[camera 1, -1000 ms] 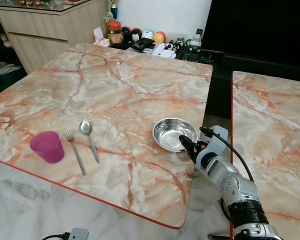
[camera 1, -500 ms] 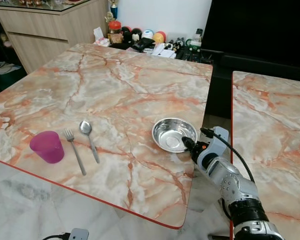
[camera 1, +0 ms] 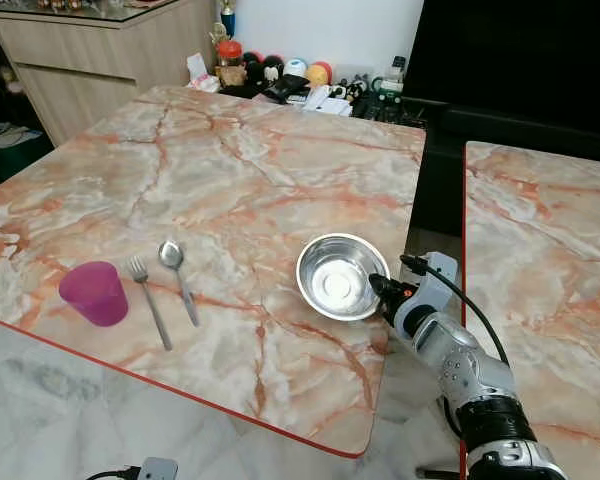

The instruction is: Setting the table

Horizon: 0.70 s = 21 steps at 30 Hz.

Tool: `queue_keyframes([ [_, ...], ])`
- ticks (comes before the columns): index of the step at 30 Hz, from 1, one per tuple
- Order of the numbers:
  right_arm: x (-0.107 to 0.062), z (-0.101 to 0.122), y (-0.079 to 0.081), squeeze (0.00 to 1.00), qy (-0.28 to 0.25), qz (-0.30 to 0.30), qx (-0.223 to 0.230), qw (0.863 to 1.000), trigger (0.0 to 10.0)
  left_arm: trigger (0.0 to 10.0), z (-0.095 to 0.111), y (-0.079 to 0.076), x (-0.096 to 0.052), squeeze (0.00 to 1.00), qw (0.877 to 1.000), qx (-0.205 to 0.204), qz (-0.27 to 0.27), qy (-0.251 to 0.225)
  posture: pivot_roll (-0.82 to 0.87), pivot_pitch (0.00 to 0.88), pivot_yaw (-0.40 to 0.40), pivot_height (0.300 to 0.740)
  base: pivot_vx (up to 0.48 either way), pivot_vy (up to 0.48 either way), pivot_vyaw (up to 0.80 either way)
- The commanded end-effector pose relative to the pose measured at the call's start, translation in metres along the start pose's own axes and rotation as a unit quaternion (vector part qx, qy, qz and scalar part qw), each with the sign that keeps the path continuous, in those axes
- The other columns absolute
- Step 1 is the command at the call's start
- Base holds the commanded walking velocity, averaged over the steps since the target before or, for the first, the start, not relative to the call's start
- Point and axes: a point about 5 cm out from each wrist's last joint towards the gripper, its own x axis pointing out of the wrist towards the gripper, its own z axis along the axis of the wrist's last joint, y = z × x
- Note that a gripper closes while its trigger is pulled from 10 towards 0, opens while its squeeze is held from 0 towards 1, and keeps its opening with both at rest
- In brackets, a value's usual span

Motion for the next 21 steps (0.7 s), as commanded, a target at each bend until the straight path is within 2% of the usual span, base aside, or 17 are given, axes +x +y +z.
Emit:
queue_keyframes([
  [1,0.0,0.0,0.0,0.0,0.0,-0.003,-0.003,1.0,0.0,10.0,-0.013,-0.002,-0.002,0.0,1.0,0.009,-0.003,0.027,0.05,0.127,-0.013,0.74,0.0,0.0,0.0],
  [5,0.0,0.001,0.0,0.0,-0.003,-0.004,-0.006,1.0,0.0,10.0,-0.013,-0.002,-0.003,0.0,1.0,0.01,-0.003,0.029,0.05,0.127,-0.013,0.74,0.0,0.0,0.0],
  [14,-0.002,0.007,0.004,0.0,-0.065,0.004,0.005,0.998,0.0,10.0,-0.014,0.0,-0.003,0.0,0.999,0.016,0.003,0.03,0.05,0.129,-0.013,0.74,0.0,0.0,0.0],
  [17,-0.007,0.018,0.009,0.0,-0.13,0.013,-0.002,0.991,0.0,10.0,-0.015,0.0,-0.003,0.0,0.999,0.022,0.006,0.031,0.05,0.127,-0.015,0.74,0.0,0.0,0.0],
  [18,-0.007,0.02,0.009,0.0,-0.137,0.013,-0.003,0.991,0.0,10.0,-0.015,0.0,-0.003,0.0,0.999,0.022,0.007,0.032,0.05,0.127,-0.015,0.74,0.0,0.0,0.0],
  [19,-0.008,0.021,0.009,0.0,-0.144,0.012,-0.008,0.989,4.7,10.0,-0.015,0.001,-0.003,0.0,0.999,0.022,0.008,0.032,0.05,0.127,-0.015,0.74,0.0,0.0,0.0],
  [20,-0.012,0.025,0.01,0.0,-0.174,0.007,-0.025,0.984,10.0,10.0,-0.016,0.001,-0.003,0.0,0.999,0.023,0.01,0.033,0.04,0.127,-0.018,0.74,0.0,0.0,0.0],
  [21,-0.014,0.027,0.01,0.0,-0.188,0.005,-0.02,0.982,10.0,10.0,-0.017,0.001,-0.004,0.0,0.999,0.024,0.011,0.034,0.04,0.128,-0.019,0.74,0.0,0.0,0.0],
])
